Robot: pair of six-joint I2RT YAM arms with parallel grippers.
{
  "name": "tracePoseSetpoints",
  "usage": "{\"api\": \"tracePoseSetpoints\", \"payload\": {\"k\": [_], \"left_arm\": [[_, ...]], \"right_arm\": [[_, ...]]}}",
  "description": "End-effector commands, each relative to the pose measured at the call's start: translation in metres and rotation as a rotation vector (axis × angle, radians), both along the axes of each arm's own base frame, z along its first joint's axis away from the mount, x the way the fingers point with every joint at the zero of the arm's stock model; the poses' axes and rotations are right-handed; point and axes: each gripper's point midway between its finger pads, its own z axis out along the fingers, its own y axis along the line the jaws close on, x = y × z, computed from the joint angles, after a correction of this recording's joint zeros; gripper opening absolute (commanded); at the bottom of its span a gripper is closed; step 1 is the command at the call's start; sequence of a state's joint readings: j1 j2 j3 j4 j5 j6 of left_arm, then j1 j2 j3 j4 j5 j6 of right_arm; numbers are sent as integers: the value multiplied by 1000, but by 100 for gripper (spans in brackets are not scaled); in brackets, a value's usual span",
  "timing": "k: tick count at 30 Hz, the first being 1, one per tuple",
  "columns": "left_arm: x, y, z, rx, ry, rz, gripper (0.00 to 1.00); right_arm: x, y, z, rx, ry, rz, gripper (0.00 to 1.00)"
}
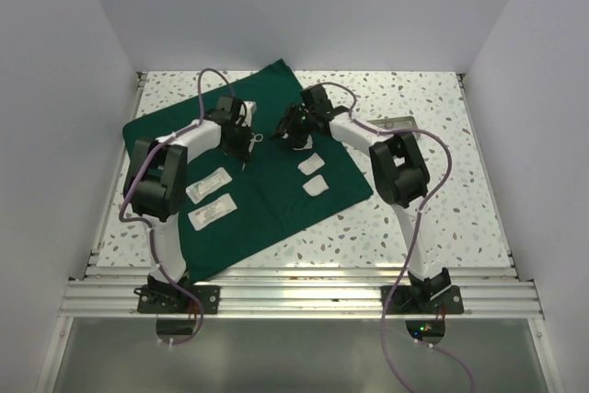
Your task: Prepare the surgical pack
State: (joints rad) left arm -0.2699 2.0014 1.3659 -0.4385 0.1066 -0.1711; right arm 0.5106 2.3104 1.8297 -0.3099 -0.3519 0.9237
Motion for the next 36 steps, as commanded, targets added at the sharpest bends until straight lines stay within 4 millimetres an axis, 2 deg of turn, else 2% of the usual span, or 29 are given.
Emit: {"api": "tracePoseSetpoints", "payload": {"k": [1,6,13,16,21,23,24,28,32,36], "left_arm": [[-28,-1,-27,-43,96,-50,0],[-26,-6,-16,-82,56,-70,0],[-31,-7,-25,-123,88,-67,0],[-30,-4,-25,-125,92,-59,0],[-28,1,-11,-107,71,-24,0],[-27,5,-4,-93,55,-4,15],[-28,6,-2,-94,54,11,28],[-28,12,6,-68,24,57,38],[-28,12,5,-18,13,61,43],[-23,-5,5,84,-36,37,48]], "right_arm": [[10,37,40,185,-50,28,50],[7,59,28,217,-33,54,50],[15,75,11,224,-27,55,49],[18,72,11,189,-43,49,49],[14,66,7,142,-33,56,48],[12,66,8,139,-31,61,48],[13,65,8,134,-31,57,48],[10,61,19,117,-40,60,48],[9,55,24,94,-48,66,48],[9,48,27,87,-44,49,47]]}}
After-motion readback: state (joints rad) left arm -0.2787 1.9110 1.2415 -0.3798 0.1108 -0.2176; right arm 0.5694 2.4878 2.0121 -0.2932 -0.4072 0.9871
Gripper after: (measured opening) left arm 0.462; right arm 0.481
